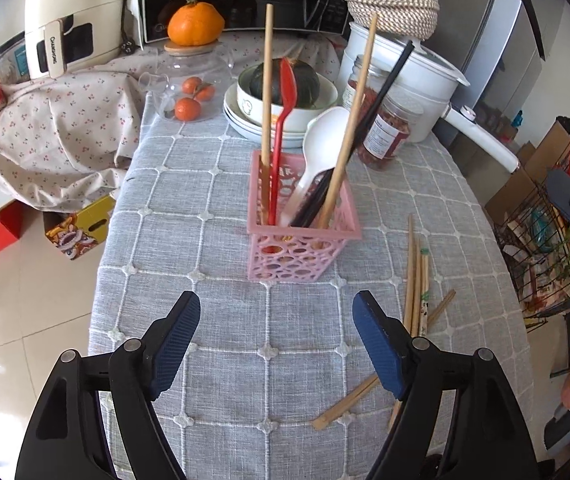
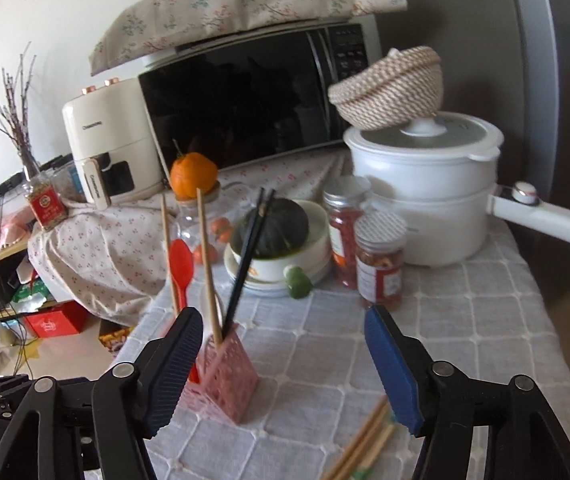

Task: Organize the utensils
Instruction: 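Move the left tool to the loose wooden chopsticks and grasp one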

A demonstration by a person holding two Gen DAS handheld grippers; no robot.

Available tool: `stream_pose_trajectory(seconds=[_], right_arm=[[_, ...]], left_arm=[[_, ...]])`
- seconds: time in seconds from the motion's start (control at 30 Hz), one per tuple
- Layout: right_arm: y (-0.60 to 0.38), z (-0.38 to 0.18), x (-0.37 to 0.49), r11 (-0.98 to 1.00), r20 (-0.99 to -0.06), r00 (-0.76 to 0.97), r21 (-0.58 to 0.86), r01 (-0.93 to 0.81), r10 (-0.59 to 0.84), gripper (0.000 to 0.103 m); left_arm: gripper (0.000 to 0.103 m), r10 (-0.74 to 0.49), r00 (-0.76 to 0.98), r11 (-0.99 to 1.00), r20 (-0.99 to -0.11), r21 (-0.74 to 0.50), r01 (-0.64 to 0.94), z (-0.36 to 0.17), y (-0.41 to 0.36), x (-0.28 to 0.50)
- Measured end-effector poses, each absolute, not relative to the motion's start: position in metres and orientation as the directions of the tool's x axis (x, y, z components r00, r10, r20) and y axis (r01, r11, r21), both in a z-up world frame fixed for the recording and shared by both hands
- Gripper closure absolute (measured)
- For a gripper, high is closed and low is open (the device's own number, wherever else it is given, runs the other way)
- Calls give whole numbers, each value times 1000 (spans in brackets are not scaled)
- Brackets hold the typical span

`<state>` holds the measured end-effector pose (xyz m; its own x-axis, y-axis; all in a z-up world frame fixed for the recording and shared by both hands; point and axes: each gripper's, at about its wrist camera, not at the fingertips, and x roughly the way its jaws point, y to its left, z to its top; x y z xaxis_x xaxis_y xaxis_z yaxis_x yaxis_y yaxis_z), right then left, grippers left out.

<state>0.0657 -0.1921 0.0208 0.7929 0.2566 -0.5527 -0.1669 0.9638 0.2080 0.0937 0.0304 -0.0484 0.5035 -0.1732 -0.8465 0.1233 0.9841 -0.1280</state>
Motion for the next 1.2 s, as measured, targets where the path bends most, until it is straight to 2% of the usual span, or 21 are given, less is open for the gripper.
stream_pose_trajectory(seconds=[0.23,0.43,0.6,0.7,0.77,0.87,0.97,1.2], right_arm=[[-235,-10,39,971,-724,666,241,2,178,21],[-259,-35,34,971,-806,568,235,49,166,17],[-278,-62,40,963,-862,469,257,84,189,16],[-290,-69,43,959,-875,452,256,121,176,16],[-297,-70,46,961,-876,454,246,128,164,16],[-306,-69,50,962,-874,461,238,134,152,16],[-312,-72,53,962,-876,459,234,138,147,16],[-319,-85,60,963,-889,429,236,129,160,16]], left_arm=[[22,-207,417,972,-885,-135,194,-62,-4,79],[22,-206,351,959,-913,-117,258,-76,-26,74],[24,-231,250,950,-940,-163,265,-95,-41,90],[42,-256,221,940,-941,-189,284,-103,-57,101],[67,-252,205,934,-946,-182,307,-108,-72,111],[81,-270,195,923,-943,-196,331,-114,-92,129],[89,-271,195,917,-943,-191,350,-119,-113,149],[93,-225,207,919,-952,-137,370,-132,-144,186]])
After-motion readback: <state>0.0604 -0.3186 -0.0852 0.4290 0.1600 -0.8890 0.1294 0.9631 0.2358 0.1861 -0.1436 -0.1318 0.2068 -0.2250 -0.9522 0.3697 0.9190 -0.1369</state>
